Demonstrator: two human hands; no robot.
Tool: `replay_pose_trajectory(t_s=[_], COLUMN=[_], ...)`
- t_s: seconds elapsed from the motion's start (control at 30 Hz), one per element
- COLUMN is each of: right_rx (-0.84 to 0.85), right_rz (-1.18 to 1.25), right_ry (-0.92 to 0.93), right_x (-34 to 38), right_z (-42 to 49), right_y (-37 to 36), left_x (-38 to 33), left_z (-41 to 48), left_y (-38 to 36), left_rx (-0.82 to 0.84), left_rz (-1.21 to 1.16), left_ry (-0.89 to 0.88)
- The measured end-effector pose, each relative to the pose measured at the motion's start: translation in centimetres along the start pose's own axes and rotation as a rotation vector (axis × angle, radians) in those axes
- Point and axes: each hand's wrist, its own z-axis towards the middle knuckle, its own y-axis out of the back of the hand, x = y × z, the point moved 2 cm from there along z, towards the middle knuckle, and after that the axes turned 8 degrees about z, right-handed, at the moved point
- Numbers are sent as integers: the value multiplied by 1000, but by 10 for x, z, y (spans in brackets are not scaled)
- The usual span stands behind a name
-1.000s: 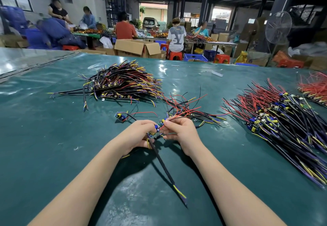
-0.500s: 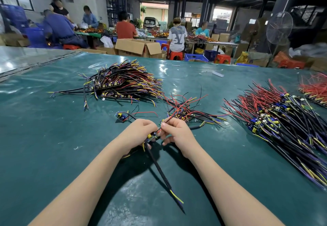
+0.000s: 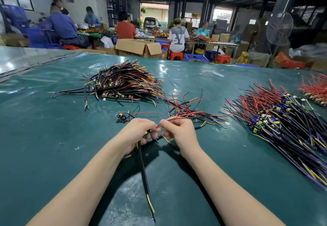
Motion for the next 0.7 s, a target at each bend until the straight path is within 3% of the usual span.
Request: replay_pose_trajectory(t_s=[0.27,0.43,0.7], right_rx=[-2,14,-53], right_rz=[10,73,77], right_ry=[-106,-268,-151], right_x=[0,2,0], right_z=[2,3,5], right_y=[4,11,14], left_x=[-1,-2,0], left_z=[-1,-3,-1], left_y=[5,2,7], left_rx=[-20,38,-3], left_rz=[245,215,188], left_ry=[-162,-224,-175])
